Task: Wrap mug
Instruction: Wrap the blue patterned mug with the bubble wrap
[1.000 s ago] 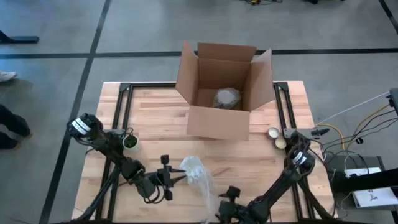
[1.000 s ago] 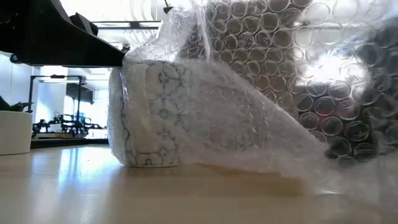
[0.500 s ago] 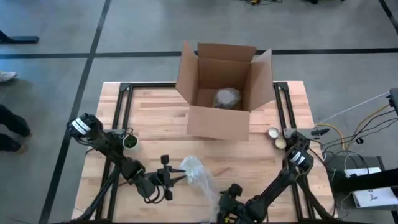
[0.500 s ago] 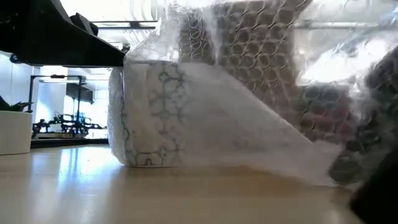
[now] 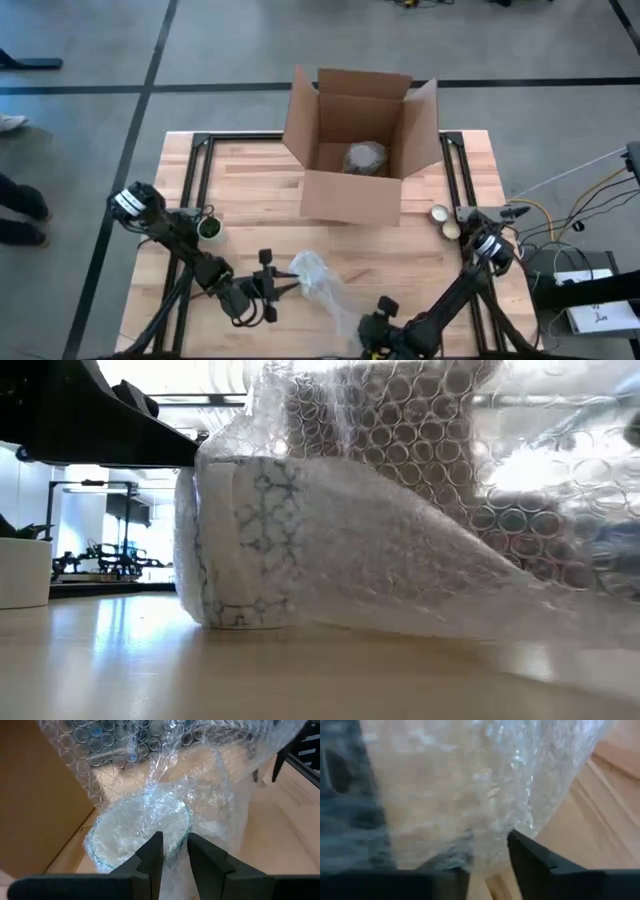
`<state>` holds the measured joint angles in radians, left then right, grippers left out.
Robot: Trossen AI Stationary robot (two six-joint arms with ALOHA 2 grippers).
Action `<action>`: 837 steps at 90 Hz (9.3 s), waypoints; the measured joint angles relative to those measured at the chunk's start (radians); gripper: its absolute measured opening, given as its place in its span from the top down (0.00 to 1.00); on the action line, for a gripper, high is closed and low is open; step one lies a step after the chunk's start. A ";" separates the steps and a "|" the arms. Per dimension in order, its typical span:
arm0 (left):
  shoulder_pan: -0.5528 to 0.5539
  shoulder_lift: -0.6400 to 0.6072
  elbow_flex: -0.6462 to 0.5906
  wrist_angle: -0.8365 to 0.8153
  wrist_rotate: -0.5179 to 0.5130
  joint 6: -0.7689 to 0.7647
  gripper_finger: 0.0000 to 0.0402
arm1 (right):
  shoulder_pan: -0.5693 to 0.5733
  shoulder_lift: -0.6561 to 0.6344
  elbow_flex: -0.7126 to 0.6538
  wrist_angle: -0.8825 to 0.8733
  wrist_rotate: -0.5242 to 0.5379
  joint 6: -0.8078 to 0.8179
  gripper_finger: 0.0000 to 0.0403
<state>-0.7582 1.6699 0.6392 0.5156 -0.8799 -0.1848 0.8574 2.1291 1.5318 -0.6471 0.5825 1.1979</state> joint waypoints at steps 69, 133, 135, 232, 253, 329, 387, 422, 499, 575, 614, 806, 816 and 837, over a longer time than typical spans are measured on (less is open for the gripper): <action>0.000 0.000 0.000 0.000 0.000 0.000 0.81 | -0.141 -0.085 0.155 0.000 0.001 -0.497 1.00; 0.000 0.000 0.000 0.000 0.007 0.010 0.81 | -0.431 -0.056 0.279 0.006 -0.064 -0.909 1.00; 0.000 0.000 0.000 0.000 0.007 0.010 0.81 | -0.436 -0.050 0.279 0.009 -0.076 -0.910 1.00; 0.055 -0.168 -0.002 0.002 0.081 0.206 0.81 | -0.570 0.031 0.248 -0.024 -0.359 -0.908 1.00; 0.139 -0.100 -0.001 0.008 0.192 0.181 0.81 | -0.570 0.032 0.247 -0.021 -0.390 -0.910 1.00; 0.181 -0.082 0.003 -0.115 0.180 -0.036 0.81 | -0.559 0.023 0.560 -0.396 -0.403 -0.907 1.00; 0.182 -0.081 0.001 -0.125 0.188 -0.043 0.81 | -0.314 -0.002 0.666 -0.843 -0.146 -0.707 1.00; 0.181 -0.080 0.000 -0.127 0.216 -0.048 0.81 | -0.381 -0.015 0.666 -0.591 0.097 -0.919 1.00; 0.180 -0.080 0.000 -0.135 0.220 -0.065 0.81 | -0.243 -0.081 0.644 -0.918 -0.248 -0.602 1.00; 0.179 -0.080 -0.001 -0.142 0.240 -0.072 0.81 | -0.389 -0.066 0.131 -0.078 0.117 -0.969 1.00; 0.185 -0.076 -0.004 -0.175 0.265 -0.082 0.81 | -0.413 -0.067 0.198 -0.049 0.066 -1.077 1.00; 0.322 -0.375 -0.029 -0.579 0.249 0.006 0.81 | -0.515 -0.064 0.072 0.254 -0.214 -1.108 1.00; 0.340 -0.307 -0.029 -0.483 0.326 0.038 0.81 | -0.515 -0.064 0.072 0.259 -0.212 -1.098 1.00; 0.340 -0.189 -0.029 -0.337 0.333 0.037 0.81 | -0.525 -0.064 0.072 0.264 -0.164 -1.078 1.00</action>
<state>-0.4187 1.4812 0.6098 0.1784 -0.5465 -0.1480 0.3320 2.0647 1.6035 -0.3832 0.4190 0.1199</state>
